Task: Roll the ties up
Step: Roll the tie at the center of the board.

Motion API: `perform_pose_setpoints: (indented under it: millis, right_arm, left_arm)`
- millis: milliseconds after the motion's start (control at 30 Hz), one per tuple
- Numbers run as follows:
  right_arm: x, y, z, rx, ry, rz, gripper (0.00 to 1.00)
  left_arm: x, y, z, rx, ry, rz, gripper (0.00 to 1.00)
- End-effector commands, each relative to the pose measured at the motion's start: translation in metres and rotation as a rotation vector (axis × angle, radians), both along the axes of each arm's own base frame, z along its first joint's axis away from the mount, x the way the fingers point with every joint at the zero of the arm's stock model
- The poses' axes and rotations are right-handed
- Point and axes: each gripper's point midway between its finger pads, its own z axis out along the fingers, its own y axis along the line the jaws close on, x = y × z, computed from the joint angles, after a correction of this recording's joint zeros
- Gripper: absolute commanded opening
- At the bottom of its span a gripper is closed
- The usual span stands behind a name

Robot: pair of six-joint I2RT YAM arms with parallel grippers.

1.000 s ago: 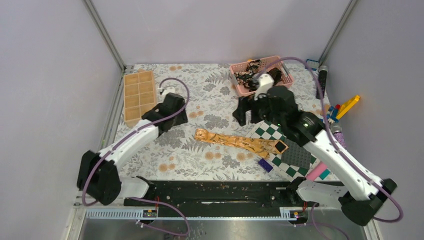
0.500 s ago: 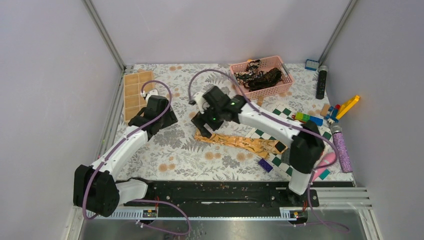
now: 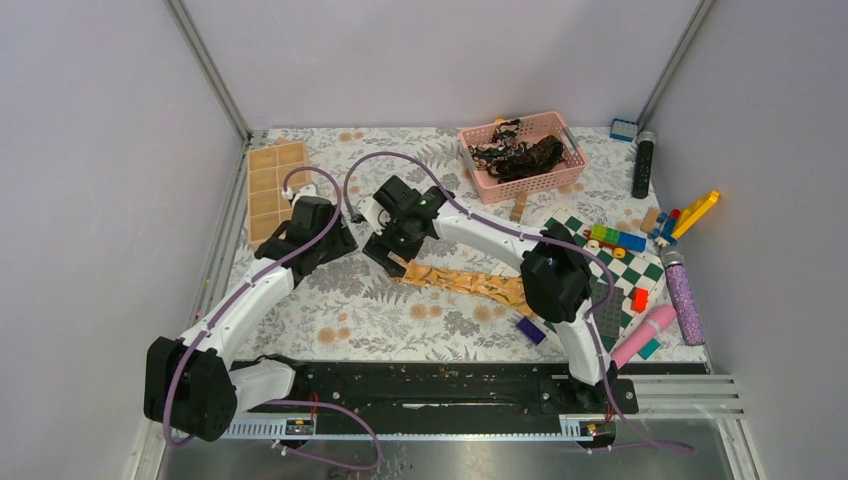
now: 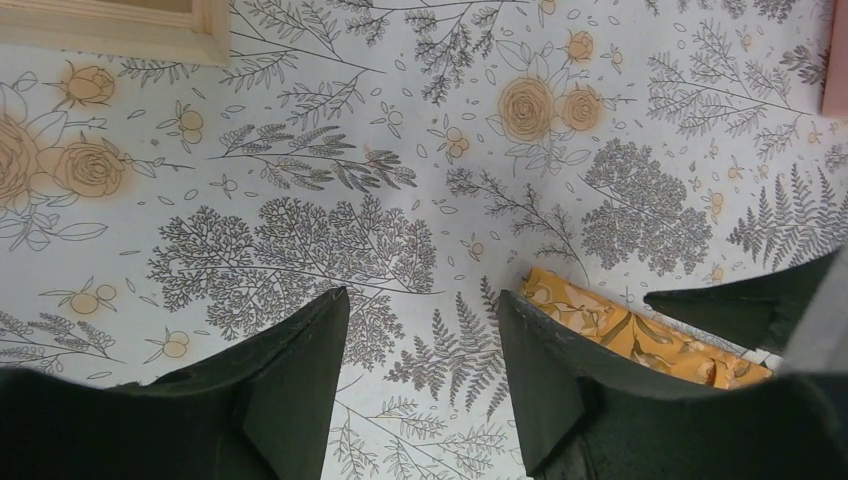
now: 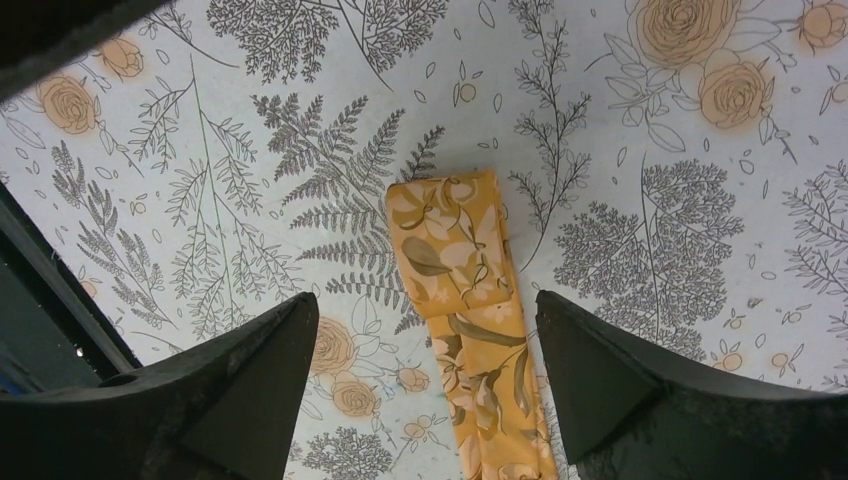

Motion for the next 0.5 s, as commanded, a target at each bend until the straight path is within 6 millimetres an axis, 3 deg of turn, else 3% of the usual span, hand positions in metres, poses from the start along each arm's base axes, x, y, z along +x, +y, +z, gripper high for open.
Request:
perform_pose_setpoints:
  millis: [0,467]
  right_arm:
    - [0.006,0.011,0.007,0.023,0.000,0.035,0.86]
    - [0.015,0.011,-0.024,-0.020,-0.008,0.017,0.73]
  left_arm:
    - [0.008,-0.008,0.013,-0.062,-0.062,-0.007,0.59]
    - [0.002,0.015,0.017,-0.048,-0.085,0.072,0.59]
